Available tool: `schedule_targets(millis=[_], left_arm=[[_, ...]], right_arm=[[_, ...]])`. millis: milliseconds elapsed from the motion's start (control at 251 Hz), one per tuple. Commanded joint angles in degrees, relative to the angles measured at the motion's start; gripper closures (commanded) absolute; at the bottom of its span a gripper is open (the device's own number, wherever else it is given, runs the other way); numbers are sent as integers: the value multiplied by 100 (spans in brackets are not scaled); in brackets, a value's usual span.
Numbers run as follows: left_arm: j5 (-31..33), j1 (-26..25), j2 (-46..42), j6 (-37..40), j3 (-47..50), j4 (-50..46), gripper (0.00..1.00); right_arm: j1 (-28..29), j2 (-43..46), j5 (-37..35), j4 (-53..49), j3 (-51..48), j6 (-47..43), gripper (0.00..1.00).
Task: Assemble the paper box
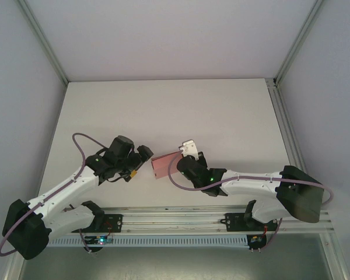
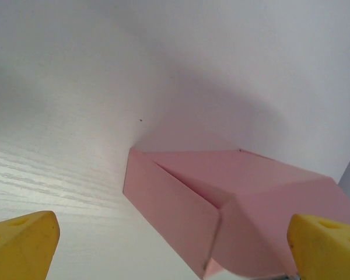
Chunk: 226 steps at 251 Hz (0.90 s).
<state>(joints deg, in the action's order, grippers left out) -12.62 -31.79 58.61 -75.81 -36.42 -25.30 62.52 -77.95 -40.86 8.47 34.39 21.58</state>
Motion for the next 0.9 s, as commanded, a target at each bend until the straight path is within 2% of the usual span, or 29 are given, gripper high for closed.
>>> schedule_targets(millis=[0, 219, 439, 646, 810, 898], left_arm=[[-60, 24, -58, -830, 356, 1254, 0], [-225, -46, 332, -808, 458, 1777, 1], [-67, -173, 455, -165, 399, 1975, 0], [-56, -301, 727, 168, 926, 2776, 20], [189, -452, 627, 351, 1110, 2887, 24], [346, -512, 560, 495, 1293, 3040, 32]], right_arm=[[101, -122, 243, -351, -162, 98, 100], [130, -223, 237, -341, -151, 180, 100], [155, -368, 196, -465, -37, 307, 100], [155, -425, 140, -687, 30, 389, 100], [155, -412, 201, -698, -1, 530, 100], [156, -295, 275, -610, -84, 535, 100]])
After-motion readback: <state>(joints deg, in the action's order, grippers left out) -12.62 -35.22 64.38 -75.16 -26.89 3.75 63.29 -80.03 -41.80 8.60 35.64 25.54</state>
